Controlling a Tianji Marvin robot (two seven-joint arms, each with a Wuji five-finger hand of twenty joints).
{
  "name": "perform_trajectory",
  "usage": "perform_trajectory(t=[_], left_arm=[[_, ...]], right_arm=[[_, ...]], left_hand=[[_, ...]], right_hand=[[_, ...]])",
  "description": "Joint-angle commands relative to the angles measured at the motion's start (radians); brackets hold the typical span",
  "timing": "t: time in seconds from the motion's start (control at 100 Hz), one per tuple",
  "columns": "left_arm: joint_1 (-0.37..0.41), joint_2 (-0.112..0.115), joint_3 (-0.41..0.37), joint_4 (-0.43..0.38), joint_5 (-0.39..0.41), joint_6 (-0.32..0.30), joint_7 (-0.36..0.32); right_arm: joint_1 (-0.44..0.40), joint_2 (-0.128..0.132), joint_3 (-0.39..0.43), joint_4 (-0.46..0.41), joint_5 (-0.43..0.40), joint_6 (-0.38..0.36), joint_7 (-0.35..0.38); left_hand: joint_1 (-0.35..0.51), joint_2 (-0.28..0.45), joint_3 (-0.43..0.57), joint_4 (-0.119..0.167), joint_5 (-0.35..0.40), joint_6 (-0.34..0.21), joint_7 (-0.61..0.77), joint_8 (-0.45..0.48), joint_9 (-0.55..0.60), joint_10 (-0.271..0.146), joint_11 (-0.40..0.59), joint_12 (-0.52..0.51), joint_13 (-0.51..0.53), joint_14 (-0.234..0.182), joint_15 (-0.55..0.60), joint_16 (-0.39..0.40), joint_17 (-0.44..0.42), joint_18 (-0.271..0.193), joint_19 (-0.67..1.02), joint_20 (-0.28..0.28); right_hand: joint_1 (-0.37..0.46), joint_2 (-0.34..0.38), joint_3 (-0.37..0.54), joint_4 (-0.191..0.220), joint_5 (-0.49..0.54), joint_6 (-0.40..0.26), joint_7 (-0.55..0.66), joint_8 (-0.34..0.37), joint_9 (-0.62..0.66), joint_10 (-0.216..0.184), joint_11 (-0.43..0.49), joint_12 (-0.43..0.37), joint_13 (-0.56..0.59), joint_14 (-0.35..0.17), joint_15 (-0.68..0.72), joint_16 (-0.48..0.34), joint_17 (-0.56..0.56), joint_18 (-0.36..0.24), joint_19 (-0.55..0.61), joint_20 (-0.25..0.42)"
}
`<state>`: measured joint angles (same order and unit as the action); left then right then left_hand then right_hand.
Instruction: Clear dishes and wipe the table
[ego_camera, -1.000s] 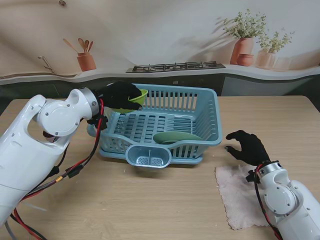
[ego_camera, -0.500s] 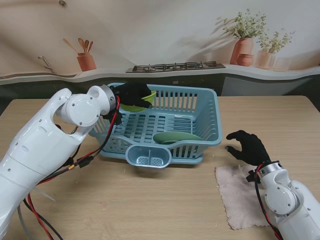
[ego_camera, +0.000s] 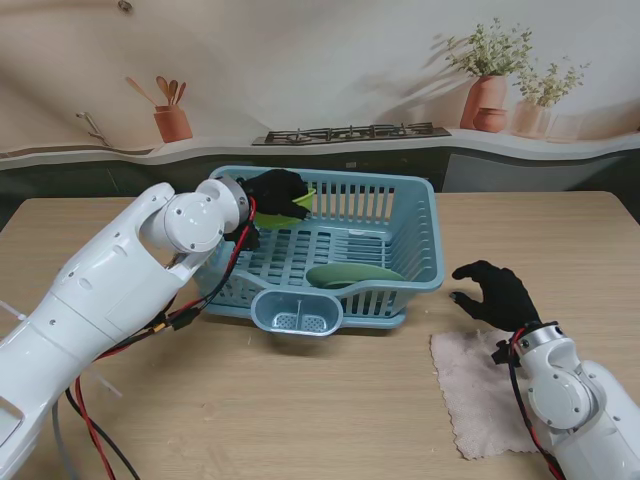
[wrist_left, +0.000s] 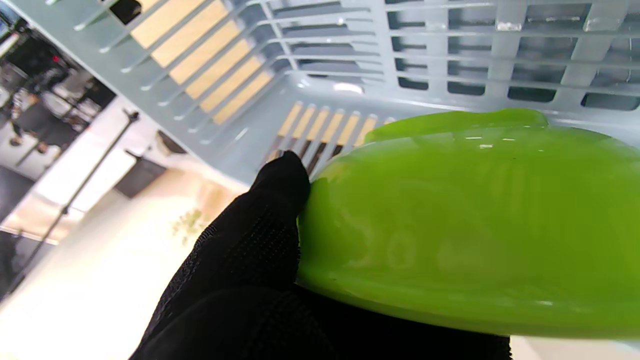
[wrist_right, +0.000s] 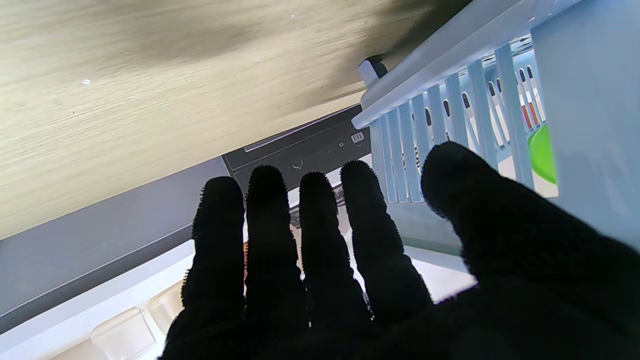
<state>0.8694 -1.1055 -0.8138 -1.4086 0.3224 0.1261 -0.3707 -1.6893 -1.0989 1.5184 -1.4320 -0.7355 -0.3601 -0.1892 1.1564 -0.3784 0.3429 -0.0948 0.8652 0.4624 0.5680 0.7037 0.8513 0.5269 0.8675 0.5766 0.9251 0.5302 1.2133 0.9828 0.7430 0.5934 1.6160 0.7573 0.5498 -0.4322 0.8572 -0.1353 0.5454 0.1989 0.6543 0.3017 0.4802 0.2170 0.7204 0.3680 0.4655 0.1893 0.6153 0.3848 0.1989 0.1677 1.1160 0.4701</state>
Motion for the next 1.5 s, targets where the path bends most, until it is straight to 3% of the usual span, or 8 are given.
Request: perform_trajectory(t=[0.0, 0.72, 1.49], left_arm=[[-0.014, -0.016, 0.012, 0.016, -0.010, 0.010, -0.007], [-0.066, -0.096, 0.121, 0.176, -0.155, 0.070, 0.083], [-0.088, -0.141, 0.163, 0.272, -0.206, 0.037, 0.130]], right_arm=[[-0.004, -0.002, -0.004, 0.000, -0.005, 0.003, 0.012], [-0.005, -0.002, -0.010, 0.000, -0.007, 0.014, 0.009], [-0.011, -0.003, -0.010, 0.000, -0.017, 0.021, -0.002]], left_hand=[[0.124, 0.019, 0.128, 0.008, 0.036, -0.175, 0.033, 0.003, 0.032, 0.003, 0.019, 0.003, 0.024, 0.035, 0.004, 0.002, 0.050, -0.037, 0.098, -0.013], [0.115, 0.015, 0.139, 0.007, 0.040, -0.189, 0.038, 0.011, 0.036, -0.004, 0.014, 0.001, 0.017, 0.036, -0.014, -0.006, 0.025, -0.022, 0.071, -0.003], [0.111, 0.020, 0.128, 0.010, 0.041, -0.215, 0.036, 0.021, 0.029, -0.024, 0.005, 0.003, -0.012, 0.031, -0.045, -0.017, -0.027, -0.007, 0.020, 0.012]], right_hand=[[0.004, -0.001, -0.014, 0.011, 0.024, 0.009, -0.005, 0.006, 0.007, -0.004, -0.013, -0.009, -0.015, -0.017, -0.019, -0.006, -0.010, -0.023, -0.014, 0.006], [0.003, 0.002, -0.015, 0.011, 0.025, 0.007, -0.006, 0.007, 0.007, -0.005, -0.014, -0.009, -0.015, -0.017, -0.019, -0.006, -0.010, -0.022, -0.015, 0.007], [0.004, 0.002, -0.015, 0.012, 0.028, 0.007, -0.007, 0.008, 0.010, -0.004, -0.015, -0.009, -0.015, -0.016, -0.021, -0.006, -0.011, -0.020, -0.016, 0.007]])
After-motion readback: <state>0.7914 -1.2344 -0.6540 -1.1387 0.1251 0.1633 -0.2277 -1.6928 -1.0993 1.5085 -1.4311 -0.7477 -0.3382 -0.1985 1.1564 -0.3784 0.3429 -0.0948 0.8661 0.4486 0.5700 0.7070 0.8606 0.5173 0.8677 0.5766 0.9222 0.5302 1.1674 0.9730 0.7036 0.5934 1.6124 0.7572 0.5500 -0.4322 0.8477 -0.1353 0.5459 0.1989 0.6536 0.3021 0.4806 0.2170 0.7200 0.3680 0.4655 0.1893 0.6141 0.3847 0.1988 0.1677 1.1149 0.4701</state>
